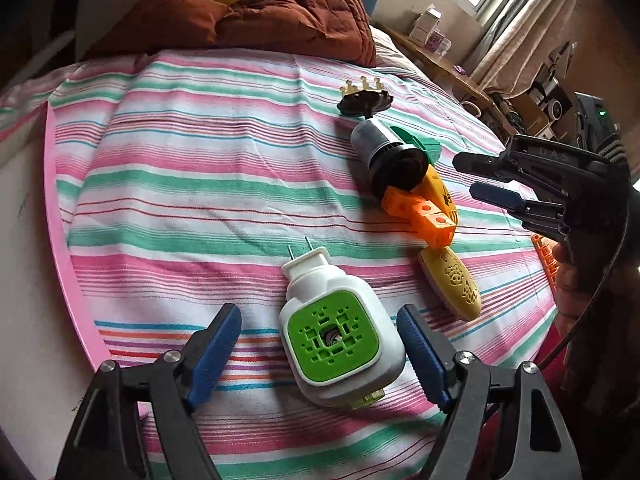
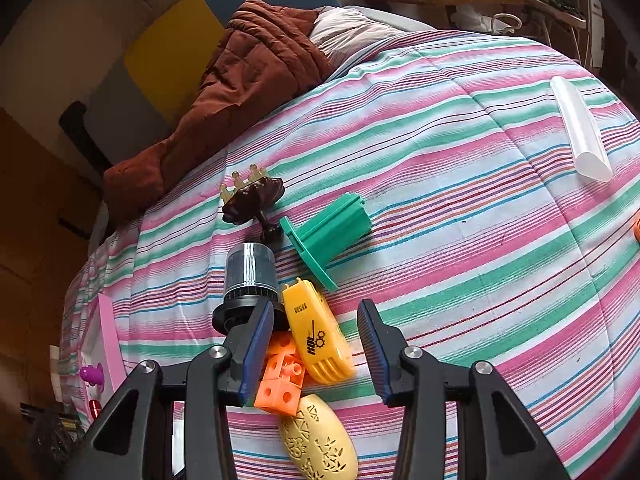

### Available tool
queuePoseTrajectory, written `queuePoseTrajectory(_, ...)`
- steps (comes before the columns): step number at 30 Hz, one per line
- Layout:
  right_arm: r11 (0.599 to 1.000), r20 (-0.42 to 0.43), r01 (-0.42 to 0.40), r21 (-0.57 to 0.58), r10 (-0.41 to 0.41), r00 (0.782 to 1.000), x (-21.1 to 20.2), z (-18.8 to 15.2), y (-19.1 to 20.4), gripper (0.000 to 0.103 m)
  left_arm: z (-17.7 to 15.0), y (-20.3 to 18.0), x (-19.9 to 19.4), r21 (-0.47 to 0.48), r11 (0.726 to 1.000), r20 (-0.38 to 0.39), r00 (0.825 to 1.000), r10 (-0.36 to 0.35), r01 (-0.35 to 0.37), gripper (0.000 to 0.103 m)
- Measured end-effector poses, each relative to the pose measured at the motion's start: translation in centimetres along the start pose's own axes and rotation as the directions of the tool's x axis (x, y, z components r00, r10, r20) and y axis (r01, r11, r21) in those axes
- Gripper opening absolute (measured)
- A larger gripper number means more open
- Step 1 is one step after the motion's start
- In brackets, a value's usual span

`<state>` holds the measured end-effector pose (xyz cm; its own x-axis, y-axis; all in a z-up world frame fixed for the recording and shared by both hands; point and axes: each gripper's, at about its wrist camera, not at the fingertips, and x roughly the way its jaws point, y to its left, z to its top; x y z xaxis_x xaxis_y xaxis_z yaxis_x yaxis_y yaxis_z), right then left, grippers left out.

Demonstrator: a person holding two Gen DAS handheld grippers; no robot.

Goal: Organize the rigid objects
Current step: 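Close the left gripper on the white-green plug device and lift it, then release the plug in the tray while the right gripper grasps the yellow egg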

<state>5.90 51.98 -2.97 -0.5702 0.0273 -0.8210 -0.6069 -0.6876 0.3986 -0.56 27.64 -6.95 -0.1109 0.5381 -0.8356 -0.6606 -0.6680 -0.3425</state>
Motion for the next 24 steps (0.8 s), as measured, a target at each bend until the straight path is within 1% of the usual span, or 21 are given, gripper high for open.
queuePoseTrajectory(4, 1.0, -0.004, 0.008, -0.007, -0.008, 1.0, 0.0, -0.1, 0.1, 0.044, 0.1, -1.0, 0.5, -0.022, 1.0, -0.031, 0.999, -0.014, 0.014, 0.081)
queuePoseTrajectory(7, 1.0, -0.007, 0.011, 0.002, -0.011, 1.0, 0.1, 0.0, -0.1, 0.044, 0.0, -1.7, 1.2, -0.021, 1.0, -0.045, 0.999, 0.011, -0.012, 0.078)
queuePoseTrajectory(8, 1.0, -0.008, 0.011, 0.005, -0.011, 1.0, 0.0, 0.0, -0.2, 0.044, 0.1, -1.7, 1.2, -0.014, 1.0, -0.042, 0.999, 0.014, -0.015, 0.072)
queuePoseTrajectory(9, 1.0, -0.007, 0.011, 0.007, -0.011, 1.0, 0.0, 0.0, -0.2, 0.044, 0.0, -1.7, 0.9, -0.003, 1.0, -0.043, 0.999, 0.004, -0.004, 0.062)
queuePoseTrajectory(10, 1.0, -0.008, 0.012, 0.01, -0.012, 1.0, 0.0, 0.0, -0.3, 0.044, 0.0, -1.8, 0.8, 0.007, 1.0, -0.048, 0.999, 0.004, -0.004, 0.062)
queuePoseTrajectory(13, 1.0, -0.018, 0.022, 0.009, -0.022, 1.0, 0.3, 0.0, -0.3, 0.044, -0.4, -2.2, 0.8, 0.058, 0.998, -0.029, 0.999, 0.029, -0.027, 0.061)
queuePoseTrajectory(17, 0.998, -0.061, 0.056, -0.009, -0.057, 0.996, 1.0, -0.4, -0.3, 0.044, -1.0, -2.3, 0.3, 0.086, 0.996, -0.008, 0.999, 0.039, -0.038, 0.061)
queuePoseTrajectory(18, 0.999, -0.08, 0.049, -0.003, -0.049, 0.996, 1.2, -0.4, -0.4, 0.044, -1.2, -2.2, -0.1, 0.093, 0.995, 0.001, 0.999, 0.044, -0.044, 0.061)
queuePoseTrajectory(20, 1.0, -0.125, 0.007, 0.015, -0.005, 0.992, 1.7, -0.7, -0.6, 0.044, -1.7, -1.9, -0.7, 0.109, 0.993, 0.018, 0.998, 0.053, -0.055, 0.061)
queuePoseTrajectory(22, 0.999, -0.185, -0.04, 0.037, 0.046, 0.982, 2.3, -1.3, -0.8, 0.044, -2.2, -1.6, -1.5, 0.115, 0.992, 0.031, 0.998, 0.051, -0.054, 0.061)
queuePoseTrajectory(24, 0.997, -0.209, -0.064, 0.03, 0.069, 0.975, 2.3, -1.9, -0.5, 0.044, -2.6, -1.2, -2.2, 0.112, 0.993, 0.041, 0.998, 0.043, -0.048, 0.061)
